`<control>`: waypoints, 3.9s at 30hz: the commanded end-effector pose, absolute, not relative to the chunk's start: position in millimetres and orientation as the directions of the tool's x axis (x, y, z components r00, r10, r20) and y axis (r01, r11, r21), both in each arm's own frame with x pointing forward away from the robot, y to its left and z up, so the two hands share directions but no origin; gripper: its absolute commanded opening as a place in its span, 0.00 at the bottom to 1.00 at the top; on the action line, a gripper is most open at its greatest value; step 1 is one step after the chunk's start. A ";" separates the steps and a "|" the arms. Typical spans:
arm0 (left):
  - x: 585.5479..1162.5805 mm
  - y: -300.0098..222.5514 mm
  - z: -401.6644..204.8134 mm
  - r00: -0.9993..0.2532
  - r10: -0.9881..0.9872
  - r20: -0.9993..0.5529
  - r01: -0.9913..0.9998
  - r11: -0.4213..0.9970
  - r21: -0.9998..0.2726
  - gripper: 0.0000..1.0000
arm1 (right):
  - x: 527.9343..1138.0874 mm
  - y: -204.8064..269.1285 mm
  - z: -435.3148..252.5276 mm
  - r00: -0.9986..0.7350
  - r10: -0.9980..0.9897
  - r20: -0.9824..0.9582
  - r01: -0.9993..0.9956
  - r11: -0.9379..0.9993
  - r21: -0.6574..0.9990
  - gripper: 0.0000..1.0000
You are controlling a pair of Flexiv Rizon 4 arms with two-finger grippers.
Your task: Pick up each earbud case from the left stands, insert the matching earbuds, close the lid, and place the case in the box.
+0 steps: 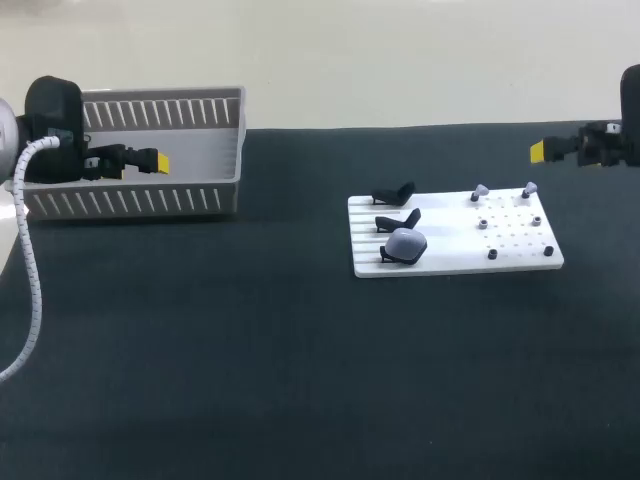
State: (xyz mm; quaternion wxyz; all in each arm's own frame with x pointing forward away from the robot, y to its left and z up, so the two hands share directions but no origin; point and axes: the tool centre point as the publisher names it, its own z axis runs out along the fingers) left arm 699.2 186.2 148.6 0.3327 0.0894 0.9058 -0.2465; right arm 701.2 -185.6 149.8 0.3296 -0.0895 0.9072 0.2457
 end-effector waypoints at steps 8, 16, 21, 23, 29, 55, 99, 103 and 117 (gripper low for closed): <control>699.5 185.0 149.8 -0.766 -0.001 -0.643 0.321 0.866 -0.383 1.00 | 701.0 -185.8 149.7 -0.766 -0.001 -0.642 -0.325 0.863 0.387 1.00; 699.5 185.0 149.8 -0.766 -0.001 -0.643 0.321 0.866 -0.383 1.00 | 701.0 -185.8 149.7 -0.766 -0.001 -0.642 -0.325 0.863 0.387 1.00; 694.5 178.2 148.1 -0.760 0.033 -0.649 0.396 0.815 -0.423 1.00 | 701.0 -185.8 149.7 -0.766 -0.001 -0.642 -0.325 0.863 0.387 1.00; 693.5 174.4 148.0 -0.747 0.058 -0.662 0.433 0.799 -0.418 1.00 | 701.0 -185.8 149.7 -0.766 -0.001 -0.642 -0.325 0.863 0.387 1.00; 684.3 150.6 149.9 -0.648 0.207 -0.733 0.628 0.689 -0.361 1.00 | 701.0 -185.8 149.7 -0.766 -0.001 -0.642 -0.325 0.863 0.387 1.00; 653.2 44.5 129.1 -0.158 0.541 -0.826 0.986 0.132 -0.102 1.00 | 701.0 -185.8 149.7 -0.766 -0.001 -0.642 -0.325 0.863 0.387 1.00; 656.3 -39.0 88.6 -0.053 0.572 -0.819 0.997 -0.012 -0.073 1.00 | 701.0 -185.8 149.7 -0.766 -0.001 -0.642 -0.325 0.863 0.387 1.00; 654.1 -48.9 81.0 -0.038 0.560 -0.828 0.998 -0.024 -0.062 1.00 | 701.0 -185.8 149.7 -0.766 -0.001 -0.642 -0.325 0.863 0.387 1.00; 648.6 -73.6 54.7 -0.024 0.527 -0.850 0.998 -0.043 -0.055 1.00 | 701.0 -185.8 149.7 -0.766 -0.001 -0.642 -0.325 0.863 0.387 1.00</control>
